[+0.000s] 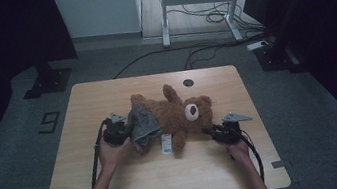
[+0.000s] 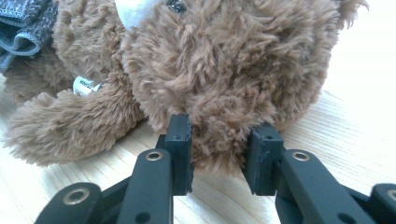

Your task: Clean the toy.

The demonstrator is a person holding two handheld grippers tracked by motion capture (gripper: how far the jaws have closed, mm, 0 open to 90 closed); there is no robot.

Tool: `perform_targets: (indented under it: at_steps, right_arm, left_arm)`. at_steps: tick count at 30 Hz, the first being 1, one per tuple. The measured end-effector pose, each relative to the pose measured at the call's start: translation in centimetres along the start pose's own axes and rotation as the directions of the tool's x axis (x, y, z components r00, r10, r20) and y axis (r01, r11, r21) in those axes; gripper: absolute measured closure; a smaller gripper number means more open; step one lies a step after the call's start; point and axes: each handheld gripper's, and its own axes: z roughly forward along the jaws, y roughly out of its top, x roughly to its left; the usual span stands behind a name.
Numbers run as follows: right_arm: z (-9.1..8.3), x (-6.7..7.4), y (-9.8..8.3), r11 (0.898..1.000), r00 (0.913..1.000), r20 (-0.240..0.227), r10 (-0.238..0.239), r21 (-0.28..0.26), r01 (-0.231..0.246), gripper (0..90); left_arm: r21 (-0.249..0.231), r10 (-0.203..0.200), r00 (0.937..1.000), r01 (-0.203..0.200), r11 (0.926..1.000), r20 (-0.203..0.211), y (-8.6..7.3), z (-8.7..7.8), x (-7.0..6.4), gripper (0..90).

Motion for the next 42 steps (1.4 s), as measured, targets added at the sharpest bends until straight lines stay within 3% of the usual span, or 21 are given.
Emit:
perform_targets:
  at_steps: [3,6,11,14,17,22,23,24,25,27,30,33,36,42]
  right_arm:
    - [0.0,0.0,0.0,1.000,1.0000,0.002,-0.003,0.003,0.003,66.8]
    - [0.1,-0.1,0.0,1.000,1.0000,0.001,-0.004,0.002,0.004,66.8]
    - [0.1,-0.1,0.0,1.000,1.0000,0.006,-0.005,0.005,0.005,66.8]
    - [0.1,0.0,0.0,1.000,0.9999,0.009,-0.009,0.005,0.009,66.8]
    - [0.0,0.0,0.0,1.000,0.9999,0.008,-0.009,0.007,0.009,66.7]
    - [0.0,0.0,0.0,1.000,0.9999,0.008,-0.009,0.007,0.009,66.7]
    - [0.0,0.0,0.0,1.000,0.9999,0.008,-0.011,0.008,0.011,66.7]
    - [0.0,0.0,0.0,1.000,0.9999,0.008,-0.011,0.008,0.011,66.7]
    - [0.0,-0.1,0.0,1.000,0.9999,0.008,-0.011,0.009,0.011,66.7]
    - [0.0,-0.1,0.0,1.000,0.9999,0.008,-0.012,0.010,0.012,66.7]
    - [0.0,-0.1,0.0,1.000,0.9998,0.010,-0.015,0.015,0.015,66.7]
    - [0.0,-0.2,0.0,1.000,0.9998,0.008,-0.015,0.017,0.015,66.8]
    - [0.0,-0.2,0.0,1.000,0.9999,0.006,-0.015,0.016,0.015,66.8]
    - [0.0,-0.2,0.0,1.000,0.9999,0.006,-0.016,0.017,0.016,66.7]
  left_arm:
    - [-0.030,-0.010,0.9996,0.011,0.9995,0.028,0.3,-0.9,-0.1,79.8]
    - [-0.071,0.012,0.9990,-0.009,0.9974,0.042,1.3,-2.2,-0.9,79.8]
    - [-0.133,0.068,0.9924,-0.055,0.9896,0.102,4.1,-3.5,-3.8,79.9]
    - [-0.147,0.114,0.9851,-0.094,0.9846,0.129,5.4,-3.5,-6.1,79.9]
    - [-0.153,0.161,0.9754,-0.138,0.9786,0.151,6.4,-3.0,-8.5,79.8]
    - [-0.132,0.184,0.9570,-0.157,0.9787,0.225,7.0,-1.1,-12.0,79.7]
    - [-0.132,0.184,0.9570,-0.157,0.9787,0.225,7.0,-1.1,-12.0,79.7]
    - [-0.107,0.195,0.9493,-0.173,0.9791,0.247,6.7,0.3,-13.4,79.7]
    - [-0.107,0.195,0.9493,-0.173,0.9791,0.247,6.7,0.3,-13.4,79.7]
    - [-0.066,0.203,0.9443,-0.193,0.9790,0.259,6.2,2.3,-14.9,79.6]
    - [-0.046,0.206,0.9449,-0.201,0.9785,0.255,5.7,3.3,-15.2,79.5]
    - [-0.015,0.187,0.9550,-0.189,0.9818,0.230,4.8,4.3,-14.4,79.5]
    - [-0.007,0.166,0.9625,-0.168,0.9857,0.215,4.6,4.3,-13.3,79.4]
    - [-0.008,0.172,0.9681,-0.173,0.9849,0.182,4.3,3.6,-12.2,79.4]
